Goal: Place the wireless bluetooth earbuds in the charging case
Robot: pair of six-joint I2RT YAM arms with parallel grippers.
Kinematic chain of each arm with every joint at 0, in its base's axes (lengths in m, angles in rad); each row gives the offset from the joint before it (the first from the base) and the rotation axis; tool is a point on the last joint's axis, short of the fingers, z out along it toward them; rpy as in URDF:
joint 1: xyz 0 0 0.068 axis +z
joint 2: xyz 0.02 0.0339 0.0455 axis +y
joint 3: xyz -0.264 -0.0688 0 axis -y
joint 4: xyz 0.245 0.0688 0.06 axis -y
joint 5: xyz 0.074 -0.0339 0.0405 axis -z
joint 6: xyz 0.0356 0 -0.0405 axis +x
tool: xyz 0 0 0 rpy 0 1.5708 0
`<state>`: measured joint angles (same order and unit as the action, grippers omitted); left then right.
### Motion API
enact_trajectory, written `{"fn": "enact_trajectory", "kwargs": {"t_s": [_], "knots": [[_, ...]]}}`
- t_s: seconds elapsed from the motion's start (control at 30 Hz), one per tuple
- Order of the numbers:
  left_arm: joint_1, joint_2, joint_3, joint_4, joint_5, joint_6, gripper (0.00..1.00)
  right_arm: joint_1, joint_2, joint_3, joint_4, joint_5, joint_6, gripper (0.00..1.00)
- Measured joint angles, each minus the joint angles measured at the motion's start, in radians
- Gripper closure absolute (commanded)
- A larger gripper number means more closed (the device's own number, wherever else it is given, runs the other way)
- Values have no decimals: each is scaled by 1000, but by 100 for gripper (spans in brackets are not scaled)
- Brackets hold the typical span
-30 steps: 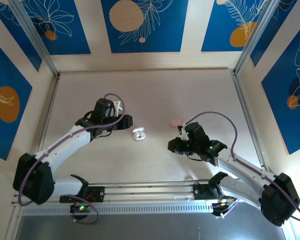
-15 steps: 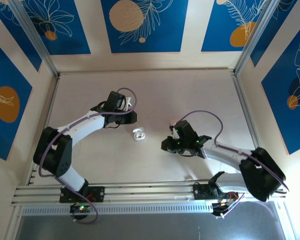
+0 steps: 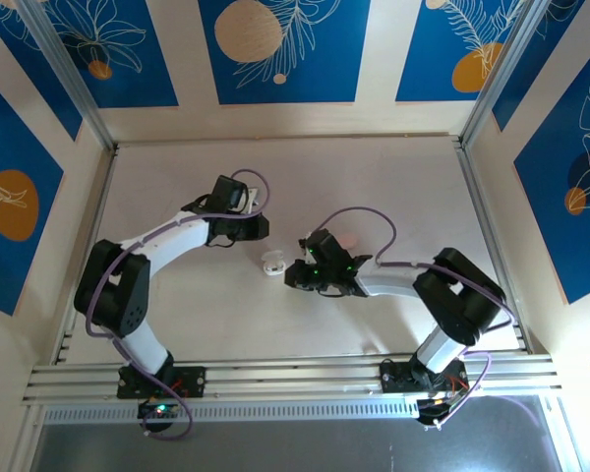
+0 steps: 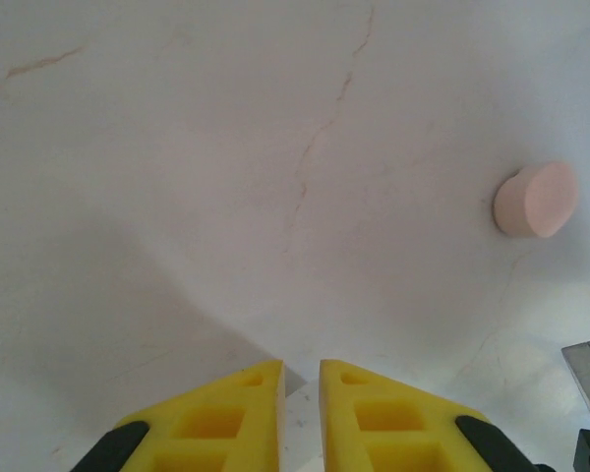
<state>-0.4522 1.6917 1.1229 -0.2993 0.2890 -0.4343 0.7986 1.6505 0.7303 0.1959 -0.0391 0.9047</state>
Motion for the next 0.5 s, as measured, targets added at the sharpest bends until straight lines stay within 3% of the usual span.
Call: {"fn": "enact_trajectory", "kwargs": {"t_s": [0.5], "knots": [[0, 51, 0, 1, 26, 0, 86, 20, 111, 27, 111, 82, 68, 95]]}}
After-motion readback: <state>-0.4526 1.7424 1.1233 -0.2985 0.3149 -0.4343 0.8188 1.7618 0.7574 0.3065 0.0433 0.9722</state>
